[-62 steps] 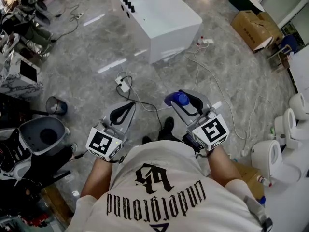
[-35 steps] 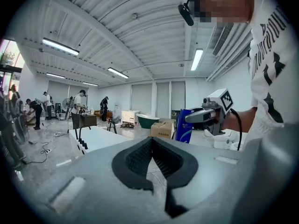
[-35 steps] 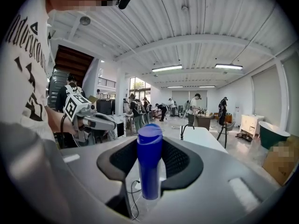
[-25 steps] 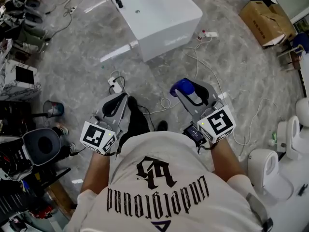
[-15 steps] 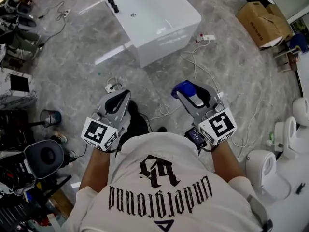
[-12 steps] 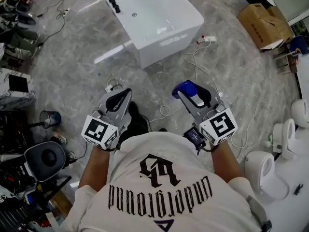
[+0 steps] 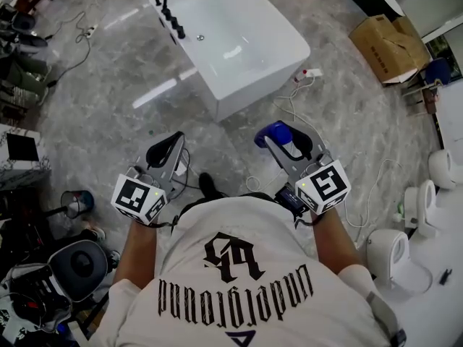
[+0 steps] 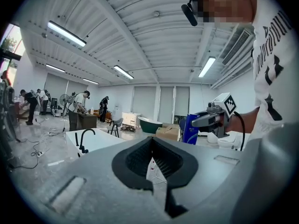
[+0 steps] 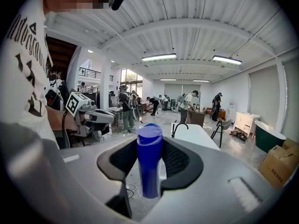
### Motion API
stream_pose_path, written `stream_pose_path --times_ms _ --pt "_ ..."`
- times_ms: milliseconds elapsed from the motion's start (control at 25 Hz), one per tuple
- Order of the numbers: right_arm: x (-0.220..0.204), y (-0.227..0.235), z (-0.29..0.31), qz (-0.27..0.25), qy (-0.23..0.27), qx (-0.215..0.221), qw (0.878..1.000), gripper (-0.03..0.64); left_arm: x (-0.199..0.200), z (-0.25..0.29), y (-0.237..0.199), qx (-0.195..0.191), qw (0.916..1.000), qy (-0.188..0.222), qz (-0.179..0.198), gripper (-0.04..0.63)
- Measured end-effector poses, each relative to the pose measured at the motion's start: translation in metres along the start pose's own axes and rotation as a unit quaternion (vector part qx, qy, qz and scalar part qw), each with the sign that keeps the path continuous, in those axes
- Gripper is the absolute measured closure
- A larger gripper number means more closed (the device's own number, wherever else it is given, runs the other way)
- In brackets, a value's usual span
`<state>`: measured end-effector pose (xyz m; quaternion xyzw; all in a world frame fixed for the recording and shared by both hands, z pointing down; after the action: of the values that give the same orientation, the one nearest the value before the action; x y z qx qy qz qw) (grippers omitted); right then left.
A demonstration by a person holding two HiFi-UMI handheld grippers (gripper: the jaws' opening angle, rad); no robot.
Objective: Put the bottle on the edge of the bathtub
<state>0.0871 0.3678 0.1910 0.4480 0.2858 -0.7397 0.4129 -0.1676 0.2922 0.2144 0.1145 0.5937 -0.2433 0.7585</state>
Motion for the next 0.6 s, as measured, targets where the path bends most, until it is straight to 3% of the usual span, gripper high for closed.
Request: stream_pose_path --times_ms 360,600 --pt "0.033 0.004 0.067 -0.006 0.012 -0.005 1.000 0.463 0.002 -0.004 -0.070 0.007 1.0000 0.004 0.001 0.591" --pt "0.047 0.038 0.140 -0.010 0.007 0.018 1.000 0.463 0.004 0.017 -0.119 0.020 0.9997 -0.006 -0.015 0.589"
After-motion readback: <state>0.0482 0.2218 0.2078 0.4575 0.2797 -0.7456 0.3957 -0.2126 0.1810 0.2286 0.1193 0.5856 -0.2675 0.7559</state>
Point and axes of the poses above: the fingertips, and each gripper's own axes: z forward along the fingers, y to its right, x out of its top, the point moved 6 cm from there along -z, backward along the fingers, and after that the axes turned 7 degrees about -y, right-handed, at the moved point
